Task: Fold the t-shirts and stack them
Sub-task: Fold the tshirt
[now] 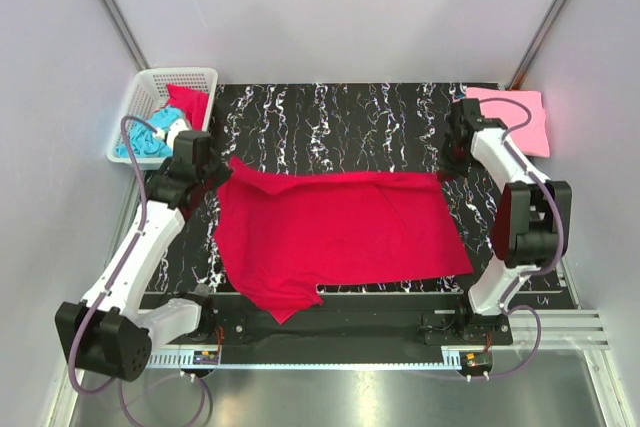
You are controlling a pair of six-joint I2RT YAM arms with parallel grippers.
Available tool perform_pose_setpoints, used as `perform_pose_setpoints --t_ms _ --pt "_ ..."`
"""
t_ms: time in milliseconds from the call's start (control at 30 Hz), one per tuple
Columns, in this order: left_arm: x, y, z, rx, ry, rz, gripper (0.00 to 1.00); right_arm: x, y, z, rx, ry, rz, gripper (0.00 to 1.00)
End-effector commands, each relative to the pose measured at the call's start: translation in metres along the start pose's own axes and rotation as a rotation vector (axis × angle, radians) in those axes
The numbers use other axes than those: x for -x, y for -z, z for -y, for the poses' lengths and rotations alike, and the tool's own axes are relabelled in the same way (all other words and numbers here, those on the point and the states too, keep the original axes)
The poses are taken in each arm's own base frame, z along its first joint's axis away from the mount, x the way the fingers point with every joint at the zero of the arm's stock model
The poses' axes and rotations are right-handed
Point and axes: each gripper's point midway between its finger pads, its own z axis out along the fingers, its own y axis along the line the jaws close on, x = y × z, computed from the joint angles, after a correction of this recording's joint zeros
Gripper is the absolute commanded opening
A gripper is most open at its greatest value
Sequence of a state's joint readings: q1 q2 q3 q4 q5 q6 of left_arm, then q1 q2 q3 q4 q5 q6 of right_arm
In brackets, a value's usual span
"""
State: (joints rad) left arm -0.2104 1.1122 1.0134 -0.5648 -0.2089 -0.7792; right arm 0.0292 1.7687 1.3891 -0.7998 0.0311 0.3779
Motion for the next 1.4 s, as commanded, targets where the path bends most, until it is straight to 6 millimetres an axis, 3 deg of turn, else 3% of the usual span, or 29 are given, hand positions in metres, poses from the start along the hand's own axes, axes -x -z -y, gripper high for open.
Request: perform_pose_setpoints --t_ms 0,133,433,633,933,1067,1133,1200,1367 --pt "-0.026 0.008 -0.021 0.036 -0.005 -0.053 0.0 -0.012 0.021 -0.012 0.058 -0.013 0.04 0.0" --pt "-0.042 0.011 -0.036 0.065 -0.007 -0.075 0.0 -0.036 0.029 -0.001 0.034 -0.025 0.038 0.0" --pt "-0.059 0.01 -0.05 0.117 -0.028 -0.108 0.0 -0.06 0.047 0.021 -0.026 -0.069 0.068 0.0" --pt "-0.065 0.016 -0.056 0.131 -0.031 -0.116 0.0 -0.078 0.041 0.026 -0.028 -0.074 0.026 0.0" --pt "-0.07 0.023 -0.056 0.112 -0.035 -0.133 0.0 -0.083 0.035 0.029 -0.045 -0.072 0.011 0.0" --pt "-0.082 0.03 -0.065 0.138 -0.013 -0.174 0.13 -0.088 0.036 0.03 -0.046 -0.081 -0.001 0.02" --pt "-0.091 0.035 -0.073 0.151 0.007 -0.189 0.18 -0.091 0.037 0.031 -0.045 -0.087 0.001 0.16" --pt "-0.099 0.036 -0.08 0.168 0.012 -0.195 0.26 -0.092 0.039 0.032 -0.045 -0.096 0.008 0.18" --pt "-0.095 0.039 -0.081 0.165 0.027 -0.171 0.34 -0.08 0.053 0.028 -0.024 -0.115 0.06 0.27"
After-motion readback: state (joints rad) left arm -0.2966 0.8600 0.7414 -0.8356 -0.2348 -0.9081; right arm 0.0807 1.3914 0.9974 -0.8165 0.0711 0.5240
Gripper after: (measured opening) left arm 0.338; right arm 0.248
